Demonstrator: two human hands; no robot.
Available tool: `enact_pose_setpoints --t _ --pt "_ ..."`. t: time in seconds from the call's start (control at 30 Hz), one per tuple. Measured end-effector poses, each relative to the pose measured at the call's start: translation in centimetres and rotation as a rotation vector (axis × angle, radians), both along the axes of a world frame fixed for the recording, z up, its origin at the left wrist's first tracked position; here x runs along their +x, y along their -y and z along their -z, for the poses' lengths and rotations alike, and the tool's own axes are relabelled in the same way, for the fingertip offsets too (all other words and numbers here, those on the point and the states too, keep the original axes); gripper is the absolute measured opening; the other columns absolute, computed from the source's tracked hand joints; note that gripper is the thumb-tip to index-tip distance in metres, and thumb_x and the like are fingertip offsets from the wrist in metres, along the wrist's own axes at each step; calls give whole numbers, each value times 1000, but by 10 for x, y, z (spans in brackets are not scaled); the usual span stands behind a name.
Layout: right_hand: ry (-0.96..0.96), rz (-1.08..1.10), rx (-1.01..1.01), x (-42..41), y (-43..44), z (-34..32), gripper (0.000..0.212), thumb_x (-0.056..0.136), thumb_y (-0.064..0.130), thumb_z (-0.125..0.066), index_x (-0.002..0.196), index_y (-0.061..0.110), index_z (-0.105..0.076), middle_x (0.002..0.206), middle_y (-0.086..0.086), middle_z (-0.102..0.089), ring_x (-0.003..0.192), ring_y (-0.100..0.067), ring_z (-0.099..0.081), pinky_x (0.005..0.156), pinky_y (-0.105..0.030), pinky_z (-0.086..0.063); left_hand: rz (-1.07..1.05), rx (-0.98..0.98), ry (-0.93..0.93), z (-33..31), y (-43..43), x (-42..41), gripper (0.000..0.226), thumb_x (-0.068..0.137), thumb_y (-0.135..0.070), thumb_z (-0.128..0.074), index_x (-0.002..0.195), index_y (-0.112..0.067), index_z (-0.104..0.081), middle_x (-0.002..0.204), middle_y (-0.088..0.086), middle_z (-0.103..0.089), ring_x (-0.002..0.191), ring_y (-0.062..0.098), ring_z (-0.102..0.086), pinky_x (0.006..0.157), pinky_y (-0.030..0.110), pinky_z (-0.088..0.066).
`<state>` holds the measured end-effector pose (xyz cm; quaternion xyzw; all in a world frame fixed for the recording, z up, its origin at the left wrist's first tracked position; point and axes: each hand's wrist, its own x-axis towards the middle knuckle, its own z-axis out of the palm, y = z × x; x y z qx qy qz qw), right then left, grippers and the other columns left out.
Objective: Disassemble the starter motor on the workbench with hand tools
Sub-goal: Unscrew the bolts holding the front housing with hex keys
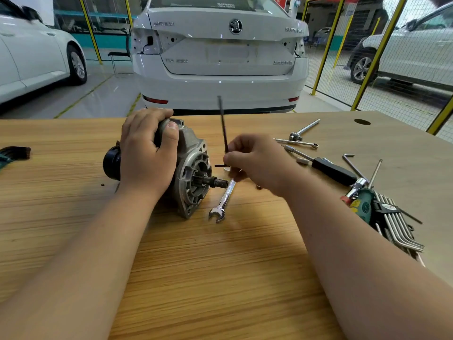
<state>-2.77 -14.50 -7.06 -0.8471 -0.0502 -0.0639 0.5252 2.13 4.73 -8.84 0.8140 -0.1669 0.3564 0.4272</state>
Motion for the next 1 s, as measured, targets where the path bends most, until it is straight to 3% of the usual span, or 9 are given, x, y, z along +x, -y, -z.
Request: enact_pose_setpoints --t 0.1,0.23,0.37,0.63,0.8,1.0 --pt "-268 -33 535 5 -10 13 4 91 4 -60 87 5 -59 63 -1 -62 55 -12 -63 60 -30 -59 -2 8 -11 -2 0 -1 39 96 -32 -40 122 -12 -61 124 5 -57 125 14 -38 105 25 -27" --pt "-363 -1 739 16 -19 22 8 93 5 -55 85 4 -55 49 3 -53 47 -10 -58 64 -31 -55 3 0 -20 -2 1 -2 38 96 -31 -41 122 -11 -61 124 5 -57 126 16 -39 108 32 -30" --pt "-411 56 786 20 -20 26 10 94 9 -57 84 6 -57 51 2 -62 52 -10 -65 50 -24 -54 7 -7 -22 -2 1 -2 38 95 -32 -40 122 -12 -61 124 4 -57 126 15 -38 109 33 -30" --pt "-437 61 955 21 -26 25 6 94 6 -58 89 3 -58 62 -6 -69 55 -12 -68 48 -22 -53 -1 -9 -19 -2 1 -1 39 95 -32 -40 121 -12 -61 124 2 -56 127 16 -38 108 30 -29" --pt "-462 131 869 20 -30 28 5 94 6 -58 89 4 -57 54 -2 -67 50 -10 -66 46 -23 -53 -3 -15 -13 -1 1 -1 38 96 -31 -41 122 -13 -61 124 -1 -55 128 15 -38 106 24 -26" --pt "-417 185 845 21 -33 27 5 91 7 -61 89 3 -59 56 -3 -66 50 -12 -66 61 -32 -59 -5 -11 -10 -1 1 -1 39 95 -32 -41 122 -13 -61 119 -9 -50 127 14 -38 105 23 -26"
